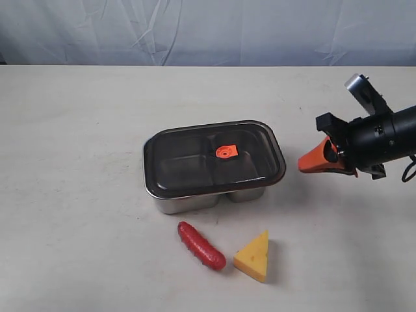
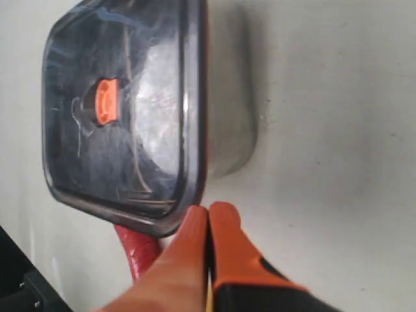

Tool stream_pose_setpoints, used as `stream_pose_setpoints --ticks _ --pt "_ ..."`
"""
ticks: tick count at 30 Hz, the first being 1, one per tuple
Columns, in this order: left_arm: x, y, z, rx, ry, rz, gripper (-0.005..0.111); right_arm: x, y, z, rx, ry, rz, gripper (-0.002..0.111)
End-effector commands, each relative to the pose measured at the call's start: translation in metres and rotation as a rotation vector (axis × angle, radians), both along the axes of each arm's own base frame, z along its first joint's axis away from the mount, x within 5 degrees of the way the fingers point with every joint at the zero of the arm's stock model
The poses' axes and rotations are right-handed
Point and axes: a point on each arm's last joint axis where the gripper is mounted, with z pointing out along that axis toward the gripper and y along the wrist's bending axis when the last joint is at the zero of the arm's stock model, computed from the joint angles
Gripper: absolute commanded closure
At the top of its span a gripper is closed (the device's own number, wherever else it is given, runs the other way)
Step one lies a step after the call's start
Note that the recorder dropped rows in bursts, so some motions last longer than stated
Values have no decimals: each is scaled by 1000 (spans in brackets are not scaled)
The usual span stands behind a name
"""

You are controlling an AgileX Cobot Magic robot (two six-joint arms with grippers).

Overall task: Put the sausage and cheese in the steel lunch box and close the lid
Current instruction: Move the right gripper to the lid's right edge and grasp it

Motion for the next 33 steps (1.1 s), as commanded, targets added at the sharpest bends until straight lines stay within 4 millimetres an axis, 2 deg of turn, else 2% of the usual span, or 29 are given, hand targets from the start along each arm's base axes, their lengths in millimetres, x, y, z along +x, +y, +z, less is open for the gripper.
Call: stream_pose_setpoints --ticks 1,4,8,10,12,21,33 --pt "0 0 0 -2 -16 1 107 8 -2 -8 0 -2 -50 104" --pt "0 0 0 -2 -16 1 107 10 -3 -11 -12 -4 -69 84" --pt "0 0 0 -2 -16 1 107 10 -1 -10 12 4 -74 47" --pt "0 0 0 -2 -16 1 107 10 0 -9 21 4 -82 39" --pt "0 0 0 -2 -16 1 107 10 5 -8 30 6 -75 41" --pt "0 0 0 -2 -16 1 107 9 22 -12 14 -3 -72 64" --pt "0 0 0 -2 -16 1 107 11 23 -11 32 -1 -101 65"
